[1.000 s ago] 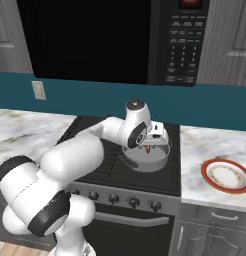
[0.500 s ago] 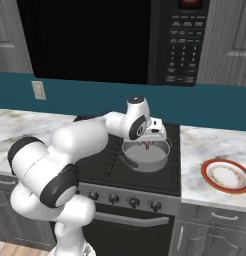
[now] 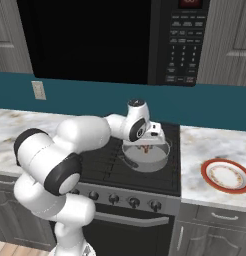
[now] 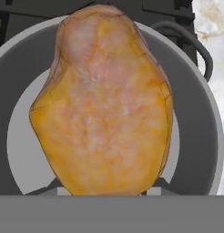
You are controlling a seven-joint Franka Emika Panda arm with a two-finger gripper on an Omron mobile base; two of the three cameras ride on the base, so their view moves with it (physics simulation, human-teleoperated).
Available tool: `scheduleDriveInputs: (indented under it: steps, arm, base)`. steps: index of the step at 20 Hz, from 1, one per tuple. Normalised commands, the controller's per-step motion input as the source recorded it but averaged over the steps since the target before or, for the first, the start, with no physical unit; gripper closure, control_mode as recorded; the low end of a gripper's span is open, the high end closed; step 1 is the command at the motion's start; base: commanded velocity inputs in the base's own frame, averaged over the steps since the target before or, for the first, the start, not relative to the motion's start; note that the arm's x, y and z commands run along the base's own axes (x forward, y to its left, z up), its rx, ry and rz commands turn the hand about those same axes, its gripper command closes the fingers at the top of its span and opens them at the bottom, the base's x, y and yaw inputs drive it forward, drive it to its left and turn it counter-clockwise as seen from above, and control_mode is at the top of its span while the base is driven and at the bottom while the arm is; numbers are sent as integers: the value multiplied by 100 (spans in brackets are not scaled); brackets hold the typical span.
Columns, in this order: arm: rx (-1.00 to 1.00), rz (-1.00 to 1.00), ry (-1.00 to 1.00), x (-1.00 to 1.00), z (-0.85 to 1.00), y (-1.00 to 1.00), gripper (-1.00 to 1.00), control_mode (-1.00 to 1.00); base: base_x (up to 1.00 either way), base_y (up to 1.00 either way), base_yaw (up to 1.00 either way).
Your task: Retrieve the frozen meat and place it in the pot on a burner. Then turn the burner on.
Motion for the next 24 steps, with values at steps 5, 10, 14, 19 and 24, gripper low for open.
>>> scheduleDriveInputs:
  steps: [5,10,14,19,24]
  arm:
    - [0,0,0,0,-38,15,100,-100]
    - [0,0,-2,6,-25,2,100,-100]
    - [0,0,-3,12,-12,0,100,-100]
    - [0,0,0,7,-14,0,100,-100]
    - [0,0,0,1,-2,0,-100,-100]
  base:
    - [0,0,0]
    - [0,0,0]
    - [0,0,0]
    - [0,0,0]
    - [0,0,0]
